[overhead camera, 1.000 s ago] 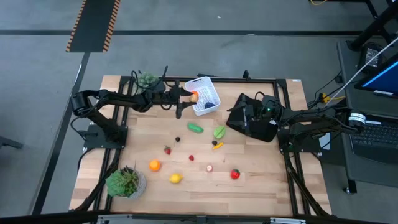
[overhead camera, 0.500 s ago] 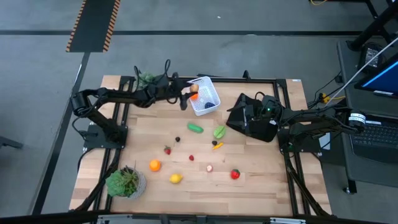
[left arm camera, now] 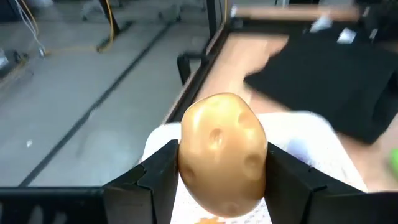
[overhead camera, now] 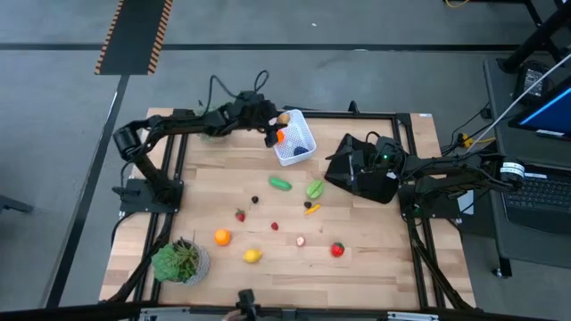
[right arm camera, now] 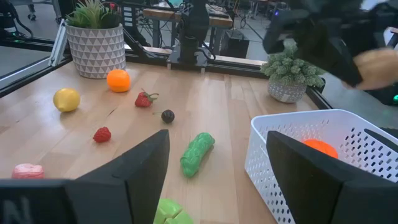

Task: Pick and placing Produce into tupperware
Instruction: Put the potato into the basket, then put the starfruit into the basket

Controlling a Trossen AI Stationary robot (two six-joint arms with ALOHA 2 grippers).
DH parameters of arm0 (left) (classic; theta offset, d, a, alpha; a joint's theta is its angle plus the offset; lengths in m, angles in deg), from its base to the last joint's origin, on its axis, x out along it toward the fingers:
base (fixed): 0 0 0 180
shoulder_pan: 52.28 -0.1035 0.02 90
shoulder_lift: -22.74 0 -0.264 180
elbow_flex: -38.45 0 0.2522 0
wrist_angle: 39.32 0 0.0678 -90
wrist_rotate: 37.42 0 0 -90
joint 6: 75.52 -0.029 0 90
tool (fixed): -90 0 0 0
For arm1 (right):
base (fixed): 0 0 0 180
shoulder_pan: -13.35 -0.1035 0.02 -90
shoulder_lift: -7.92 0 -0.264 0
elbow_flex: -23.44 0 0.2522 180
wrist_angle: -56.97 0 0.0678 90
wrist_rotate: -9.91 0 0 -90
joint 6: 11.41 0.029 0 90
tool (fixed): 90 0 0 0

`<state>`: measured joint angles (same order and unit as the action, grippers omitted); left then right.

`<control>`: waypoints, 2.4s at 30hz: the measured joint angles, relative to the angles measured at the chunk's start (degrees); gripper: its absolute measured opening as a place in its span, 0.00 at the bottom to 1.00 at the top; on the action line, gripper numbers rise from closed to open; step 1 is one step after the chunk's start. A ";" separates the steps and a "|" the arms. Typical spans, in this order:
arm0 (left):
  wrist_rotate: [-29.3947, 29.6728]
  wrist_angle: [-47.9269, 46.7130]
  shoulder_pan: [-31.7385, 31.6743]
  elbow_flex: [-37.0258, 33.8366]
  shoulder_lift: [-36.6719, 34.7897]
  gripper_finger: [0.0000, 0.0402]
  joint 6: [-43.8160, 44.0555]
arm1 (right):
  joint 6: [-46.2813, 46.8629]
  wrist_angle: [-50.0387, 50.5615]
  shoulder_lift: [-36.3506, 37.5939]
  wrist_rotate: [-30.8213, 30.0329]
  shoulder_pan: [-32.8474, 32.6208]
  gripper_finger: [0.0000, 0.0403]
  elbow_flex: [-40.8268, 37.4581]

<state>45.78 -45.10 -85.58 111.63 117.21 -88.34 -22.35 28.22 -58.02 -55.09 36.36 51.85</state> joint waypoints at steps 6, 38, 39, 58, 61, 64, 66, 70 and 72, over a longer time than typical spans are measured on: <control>-0.07 -12.82 -0.17 9.81 3.89 0.45 -4.29 | 0.00 0.40 0.00 0.00 0.00 0.67 0.00; -5.75 -33.16 -1.17 26.15 14.63 0.45 -6.86 | 0.00 0.83 0.00 0.00 0.08 0.67 0.02; -5.81 -32.78 -1.17 26.13 15.63 0.45 -6.86 | -0.02 0.83 0.00 0.00 0.08 0.67 0.00; -5.79 -29.57 -1.15 26.04 23.78 0.52 -7.28 | -1.33 1.34 0.00 -0.02 0.11 0.67 0.02; -5.77 -29.56 -1.16 26.04 23.78 0.55 -7.30 | -1.33 1.75 -0.02 -0.02 0.11 0.67 0.02; -5.73 -29.39 -1.17 26.04 23.78 0.56 -7.30 | -1.35 1.77 0.00 -0.02 0.09 0.67 0.02; -5.42 -28.99 -1.17 26.04 23.78 0.56 -7.30 | -1.33 1.77 0.00 -0.02 0.08 0.67 0.02; -2.78 -28.45 -1.15 26.04 23.70 0.56 -7.64 | -1.35 1.77 0.00 -0.02 0.10 0.67 0.02; -2.63 -28.53 -1.15 26.04 23.13 0.55 -8.64 | -1.45 1.75 0.00 -0.02 0.10 0.67 0.02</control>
<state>43.15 -73.63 -86.73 137.67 140.35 -96.98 -23.81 29.98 -58.02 -55.11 36.45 51.87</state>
